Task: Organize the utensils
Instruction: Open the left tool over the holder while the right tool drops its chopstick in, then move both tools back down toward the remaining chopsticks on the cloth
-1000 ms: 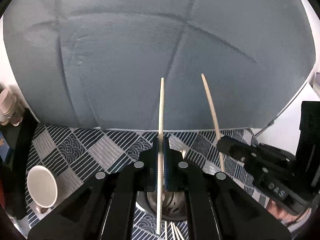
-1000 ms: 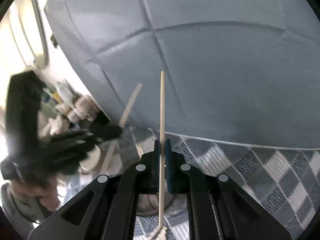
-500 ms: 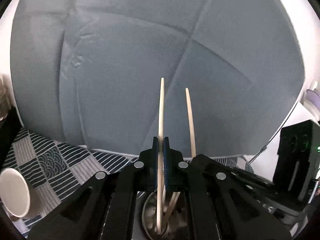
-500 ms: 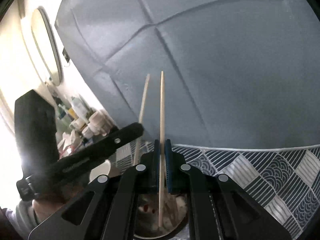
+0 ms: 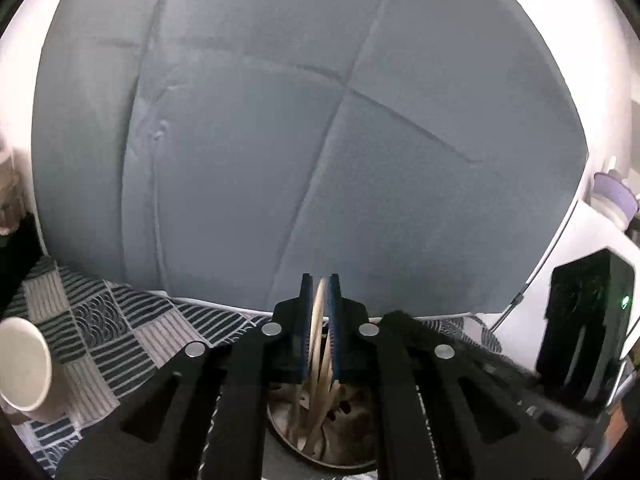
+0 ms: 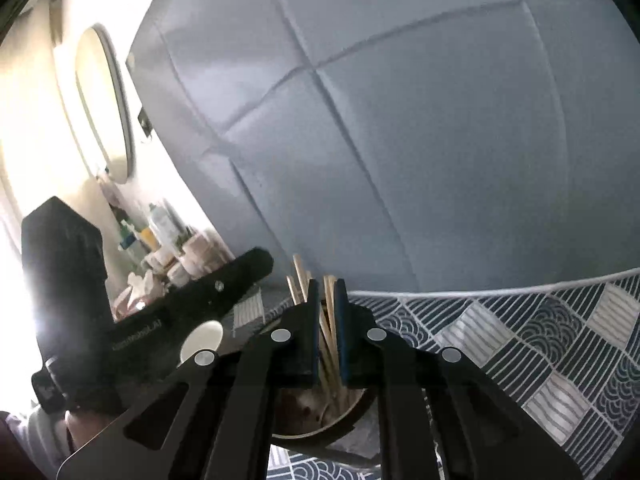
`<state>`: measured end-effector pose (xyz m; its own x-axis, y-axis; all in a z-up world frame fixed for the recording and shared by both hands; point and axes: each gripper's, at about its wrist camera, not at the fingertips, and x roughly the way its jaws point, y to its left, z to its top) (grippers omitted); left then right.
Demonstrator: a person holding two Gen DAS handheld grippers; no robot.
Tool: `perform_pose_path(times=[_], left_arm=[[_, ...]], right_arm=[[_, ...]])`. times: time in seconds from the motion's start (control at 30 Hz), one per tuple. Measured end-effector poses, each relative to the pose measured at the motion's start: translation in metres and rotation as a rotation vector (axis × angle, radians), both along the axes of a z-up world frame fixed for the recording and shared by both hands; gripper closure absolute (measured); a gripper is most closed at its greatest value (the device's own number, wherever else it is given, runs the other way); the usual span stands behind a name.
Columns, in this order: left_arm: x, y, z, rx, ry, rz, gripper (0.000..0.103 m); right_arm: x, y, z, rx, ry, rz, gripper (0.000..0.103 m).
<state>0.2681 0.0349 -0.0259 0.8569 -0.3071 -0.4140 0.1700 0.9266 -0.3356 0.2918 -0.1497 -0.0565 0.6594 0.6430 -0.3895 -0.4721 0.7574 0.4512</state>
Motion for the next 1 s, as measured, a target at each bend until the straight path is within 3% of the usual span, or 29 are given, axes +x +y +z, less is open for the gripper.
perform_pose_path(times=[0.1, 0.2, 0.33, 0.53, 0.6, 0.67, 0.8, 1.0], left_arm=[[-0.003, 0.005, 0.004, 0.007, -0.006, 0.010, 0.079], [-0.011, 0.010, 0.010, 0.005, -0.007, 0.030, 0.070], [-0.023, 0.015, 0.012, -0.002, 0.013, 0.038, 0.059], [-0.047, 0.021, 0.010, -0.015, 0.033, 0.085, 0.033], [-0.052, 0.019, 0.006, 0.000, 0.047, 0.115, 0.014], [-0.058, 0.019, 0.004, 0.020, 0.056, 0.139, 0.006], [-0.065, 0.019, -0.003, 0.060, 0.109, 0.154, 0.006], [-0.072, 0.015, -0.018, 0.102, 0.186, 0.146, 0.006]], right_arm=[[-0.005, -0.003, 0.012, -0.011, -0.023, -0.013, 0.090], [-0.012, -0.007, 0.021, -0.026, -0.041, -0.047, 0.064], [-0.023, -0.010, 0.029, -0.071, -0.054, -0.108, 0.043], [-0.036, -0.016, 0.030, -0.108, -0.033, -0.149, 0.025], [-0.040, -0.019, 0.029, -0.121, -0.027, -0.164, 0.019], [-0.044, -0.021, 0.028, -0.159, -0.014, -0.216, 0.015], [-0.044, -0.030, 0.019, -0.167, 0.075, -0.236, 0.014], [-0.054, -0.038, 0.004, -0.204, 0.126, -0.230, 0.012]])
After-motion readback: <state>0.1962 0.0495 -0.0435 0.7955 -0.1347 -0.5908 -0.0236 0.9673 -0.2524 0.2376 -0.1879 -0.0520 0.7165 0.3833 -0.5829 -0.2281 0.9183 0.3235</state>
